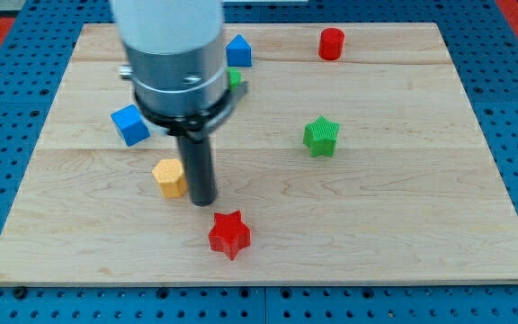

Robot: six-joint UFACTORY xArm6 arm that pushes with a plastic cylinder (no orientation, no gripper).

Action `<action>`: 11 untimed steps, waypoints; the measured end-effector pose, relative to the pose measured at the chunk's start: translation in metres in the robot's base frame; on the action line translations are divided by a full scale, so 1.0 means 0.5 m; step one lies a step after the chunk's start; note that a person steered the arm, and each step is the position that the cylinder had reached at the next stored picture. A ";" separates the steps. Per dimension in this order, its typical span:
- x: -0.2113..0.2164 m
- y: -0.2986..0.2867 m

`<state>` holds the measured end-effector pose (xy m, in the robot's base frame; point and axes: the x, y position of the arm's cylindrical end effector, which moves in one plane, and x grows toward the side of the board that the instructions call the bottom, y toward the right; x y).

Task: Push the yellow hexagon parallel to the left of the green star

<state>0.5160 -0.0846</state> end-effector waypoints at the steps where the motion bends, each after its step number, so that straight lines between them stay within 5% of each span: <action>1: 0.033 -0.016; 3: 0.014 -0.109; 11: -0.166 -0.037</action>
<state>0.4328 -0.1033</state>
